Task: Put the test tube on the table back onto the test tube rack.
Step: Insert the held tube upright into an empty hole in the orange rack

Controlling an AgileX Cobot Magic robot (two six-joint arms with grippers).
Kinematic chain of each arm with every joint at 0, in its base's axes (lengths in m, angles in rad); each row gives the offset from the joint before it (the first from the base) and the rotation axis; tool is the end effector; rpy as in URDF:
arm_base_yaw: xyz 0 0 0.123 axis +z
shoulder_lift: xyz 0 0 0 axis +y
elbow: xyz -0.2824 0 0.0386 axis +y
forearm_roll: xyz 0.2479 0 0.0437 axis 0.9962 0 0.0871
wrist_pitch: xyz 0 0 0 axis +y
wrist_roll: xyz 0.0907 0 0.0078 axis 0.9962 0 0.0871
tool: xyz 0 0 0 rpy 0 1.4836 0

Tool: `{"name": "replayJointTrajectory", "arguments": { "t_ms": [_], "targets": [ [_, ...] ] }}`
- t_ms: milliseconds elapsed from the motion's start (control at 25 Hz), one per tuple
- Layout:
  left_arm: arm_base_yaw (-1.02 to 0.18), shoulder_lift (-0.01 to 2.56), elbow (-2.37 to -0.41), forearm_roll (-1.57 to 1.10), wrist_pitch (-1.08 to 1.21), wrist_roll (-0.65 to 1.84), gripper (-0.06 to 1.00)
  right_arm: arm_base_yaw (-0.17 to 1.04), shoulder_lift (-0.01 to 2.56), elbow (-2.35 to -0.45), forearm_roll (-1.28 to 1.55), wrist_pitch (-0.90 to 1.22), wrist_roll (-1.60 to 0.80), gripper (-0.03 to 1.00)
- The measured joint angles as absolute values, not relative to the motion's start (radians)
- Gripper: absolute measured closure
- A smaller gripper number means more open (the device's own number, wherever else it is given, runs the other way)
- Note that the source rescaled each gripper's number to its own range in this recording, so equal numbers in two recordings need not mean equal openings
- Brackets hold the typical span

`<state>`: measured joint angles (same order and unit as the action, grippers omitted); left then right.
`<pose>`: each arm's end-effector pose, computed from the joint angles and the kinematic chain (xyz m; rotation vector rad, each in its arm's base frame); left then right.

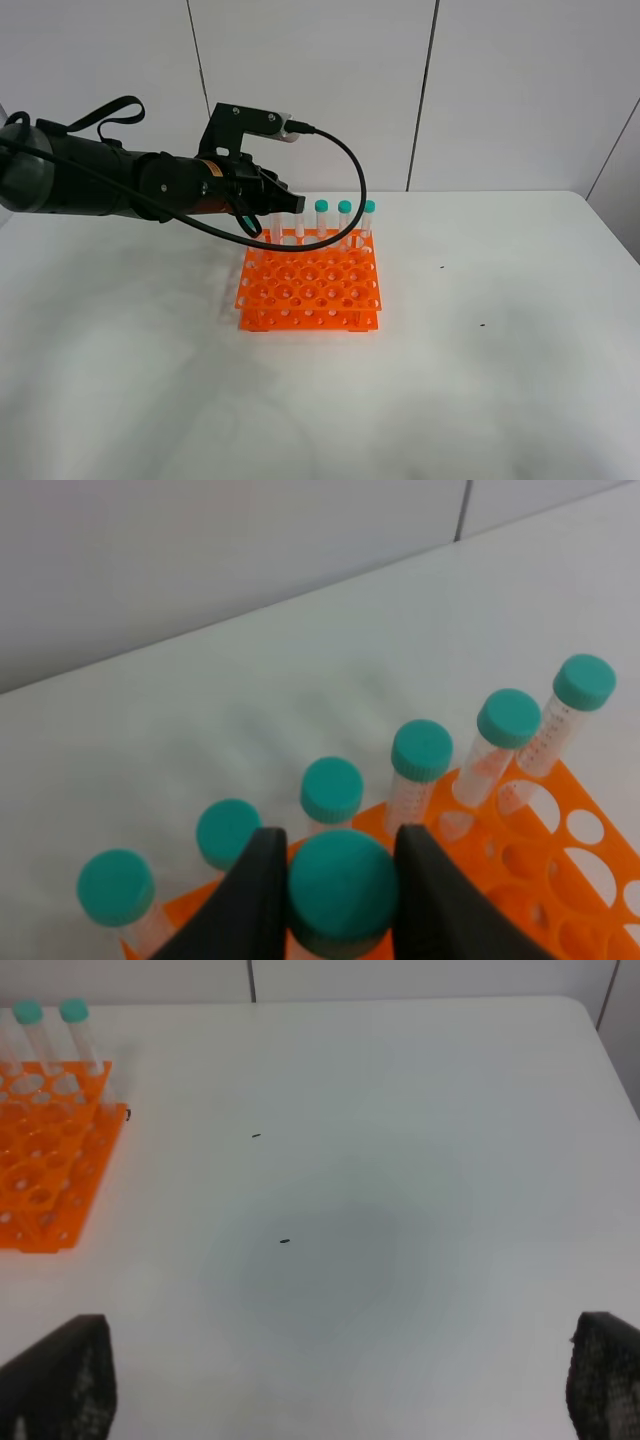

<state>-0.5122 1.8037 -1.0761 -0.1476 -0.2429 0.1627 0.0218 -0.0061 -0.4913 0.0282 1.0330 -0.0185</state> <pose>0.3508 -0.1936 0.2211 0.4981 1.9181 -0.2864 -0.0037 0.0021 0.2770 -0.0415 2.0186 0.0357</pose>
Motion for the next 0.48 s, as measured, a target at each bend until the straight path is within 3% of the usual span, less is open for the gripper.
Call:
{"name": "replayJointTrajectory", "arguments": {
  "t_ms": [480],
  "targets": [
    [-0.512,1.837,-1.077,-0.148,-0.309,0.162,0.94,0.022,-0.006,-0.491,0.028,1.033,-0.019,-0.03]
  ]
}}
